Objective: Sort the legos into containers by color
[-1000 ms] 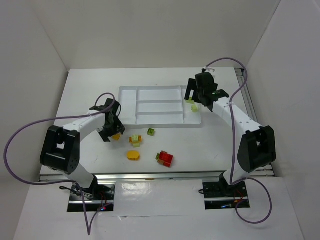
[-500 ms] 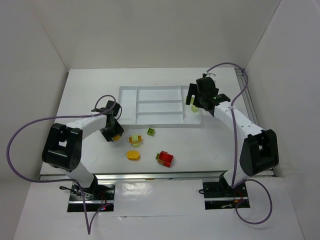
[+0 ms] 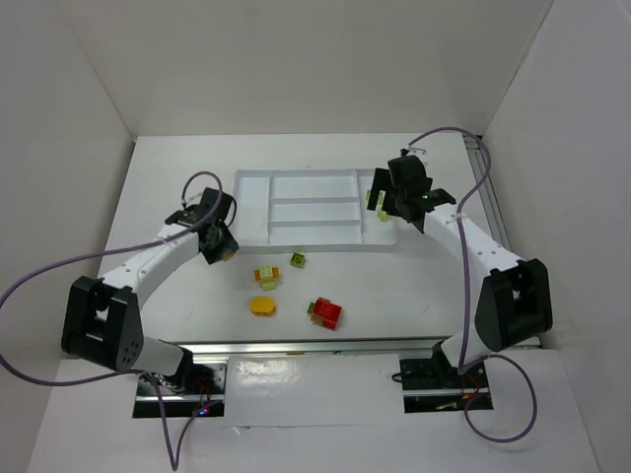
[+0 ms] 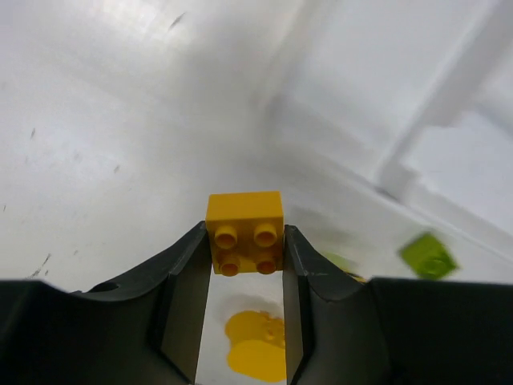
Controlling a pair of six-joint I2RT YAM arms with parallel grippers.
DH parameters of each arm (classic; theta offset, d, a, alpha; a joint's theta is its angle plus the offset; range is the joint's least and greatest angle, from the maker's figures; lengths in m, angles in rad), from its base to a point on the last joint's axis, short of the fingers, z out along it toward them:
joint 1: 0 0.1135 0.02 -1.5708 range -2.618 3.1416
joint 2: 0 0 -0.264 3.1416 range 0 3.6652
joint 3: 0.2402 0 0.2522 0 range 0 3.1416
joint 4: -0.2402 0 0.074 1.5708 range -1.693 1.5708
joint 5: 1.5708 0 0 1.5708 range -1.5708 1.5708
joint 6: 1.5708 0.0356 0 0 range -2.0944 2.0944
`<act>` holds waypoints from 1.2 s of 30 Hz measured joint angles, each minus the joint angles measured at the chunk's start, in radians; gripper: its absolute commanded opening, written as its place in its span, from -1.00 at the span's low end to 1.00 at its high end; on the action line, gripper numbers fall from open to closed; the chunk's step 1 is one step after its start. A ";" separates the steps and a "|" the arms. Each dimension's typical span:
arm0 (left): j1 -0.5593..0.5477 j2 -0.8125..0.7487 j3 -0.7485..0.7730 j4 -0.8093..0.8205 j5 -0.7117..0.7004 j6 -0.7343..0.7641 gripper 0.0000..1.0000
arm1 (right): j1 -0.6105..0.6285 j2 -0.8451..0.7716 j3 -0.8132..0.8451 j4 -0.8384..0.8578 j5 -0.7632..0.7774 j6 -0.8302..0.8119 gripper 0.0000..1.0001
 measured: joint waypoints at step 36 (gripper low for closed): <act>-0.431 -0.200 -0.010 0.038 0.058 0.221 0.94 | -0.001 -0.165 -0.151 -0.033 0.020 0.053 0.96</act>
